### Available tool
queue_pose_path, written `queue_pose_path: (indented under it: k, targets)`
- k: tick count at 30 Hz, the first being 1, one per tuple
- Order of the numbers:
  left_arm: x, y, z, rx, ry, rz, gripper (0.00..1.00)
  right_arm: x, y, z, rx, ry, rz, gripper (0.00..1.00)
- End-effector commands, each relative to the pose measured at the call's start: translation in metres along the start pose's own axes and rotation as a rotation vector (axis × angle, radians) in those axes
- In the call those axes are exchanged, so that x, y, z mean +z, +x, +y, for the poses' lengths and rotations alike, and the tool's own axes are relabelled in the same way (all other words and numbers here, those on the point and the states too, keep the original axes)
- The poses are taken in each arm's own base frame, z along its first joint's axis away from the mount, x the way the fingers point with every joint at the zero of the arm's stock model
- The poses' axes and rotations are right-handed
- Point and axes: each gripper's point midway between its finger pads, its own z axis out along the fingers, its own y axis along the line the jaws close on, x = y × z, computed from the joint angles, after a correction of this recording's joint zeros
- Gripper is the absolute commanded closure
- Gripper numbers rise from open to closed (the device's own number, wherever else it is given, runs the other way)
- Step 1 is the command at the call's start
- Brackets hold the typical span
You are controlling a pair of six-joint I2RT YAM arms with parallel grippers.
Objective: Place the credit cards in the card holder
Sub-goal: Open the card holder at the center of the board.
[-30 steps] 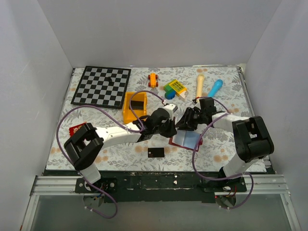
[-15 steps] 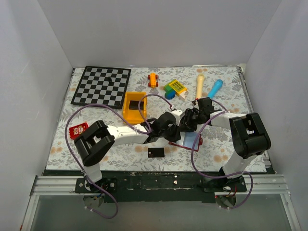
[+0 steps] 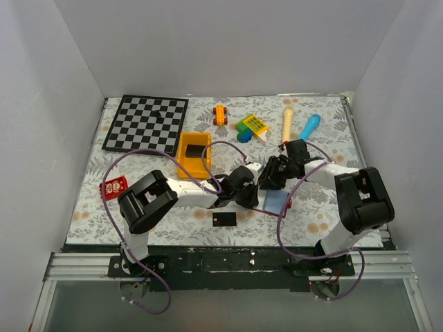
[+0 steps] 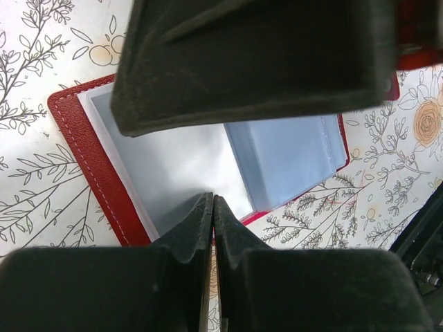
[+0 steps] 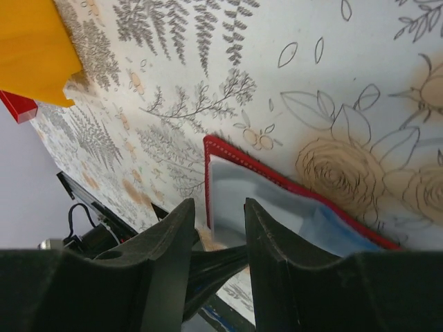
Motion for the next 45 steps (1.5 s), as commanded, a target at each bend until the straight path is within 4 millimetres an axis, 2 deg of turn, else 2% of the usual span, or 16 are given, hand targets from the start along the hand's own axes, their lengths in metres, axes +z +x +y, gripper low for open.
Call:
queue_pose_path:
  k: [1,4,6,7,9,10,11,14,17,24,26,33,37,45]
  targets:
    - [0.001,0.005,0.006,-0.011,-0.027,-0.005,1.00,-0.033,-0.006,0.014,-0.071,0.028,-0.092,0.57]
    - [0.000,0.007,0.007,-0.011,-0.029,-0.002,1.00,-0.052,-0.001,0.010,-0.090,0.080,-0.140,0.57]
    - [0.000,0.008,0.008,-0.011,-0.030,-0.001,1.00,-0.061,0.004,-0.001,-0.080,0.138,-0.162,0.60]
    - [0.000,0.008,0.008,-0.013,-0.029,-0.002,1.00,-0.064,0.008,-0.010,-0.064,0.177,-0.167,0.64]
    - [0.001,0.007,0.007,-0.011,-0.027,-0.003,1.00,-0.067,0.016,-0.025,-0.037,0.230,-0.172,0.81]
    - [0.001,0.008,0.007,-0.011,-0.026,-0.001,1.00,-0.067,0.020,-0.029,-0.027,0.238,-0.169,0.97]
    - [0.001,0.008,0.007,-0.013,-0.024,-0.002,1.00,-0.065,0.023,-0.033,-0.018,0.241,-0.165,0.99]
    - [0.002,0.008,0.007,-0.013,-0.023,0.001,1.00,-0.058,0.033,-0.039,0.012,0.219,-0.140,0.99]
    - [0.003,0.006,0.006,-0.013,-0.025,-0.002,1.00,-0.053,0.034,-0.039,0.035,0.204,-0.132,0.99]
    - [0.001,0.000,0.009,-0.016,-0.038,-0.013,1.00,-0.050,0.032,-0.066,0.061,0.356,-0.114,0.99]
    - [-0.002,-0.004,0.012,-0.022,-0.044,-0.022,1.00,-0.051,0.032,-0.074,0.071,0.402,-0.111,0.99]
    - [-0.005,-0.009,0.039,-0.063,-0.071,-0.029,1.00,-0.058,0.028,-0.082,0.071,0.478,-0.119,0.99]
    - [-0.005,-0.003,0.052,-0.068,-0.084,-0.016,1.00,-0.062,0.027,-0.083,0.052,0.508,-0.109,0.99]
    - [-0.005,0.016,0.056,-0.084,-0.086,0.029,1.00,-0.065,0.019,-0.082,0.032,0.536,-0.106,0.99]
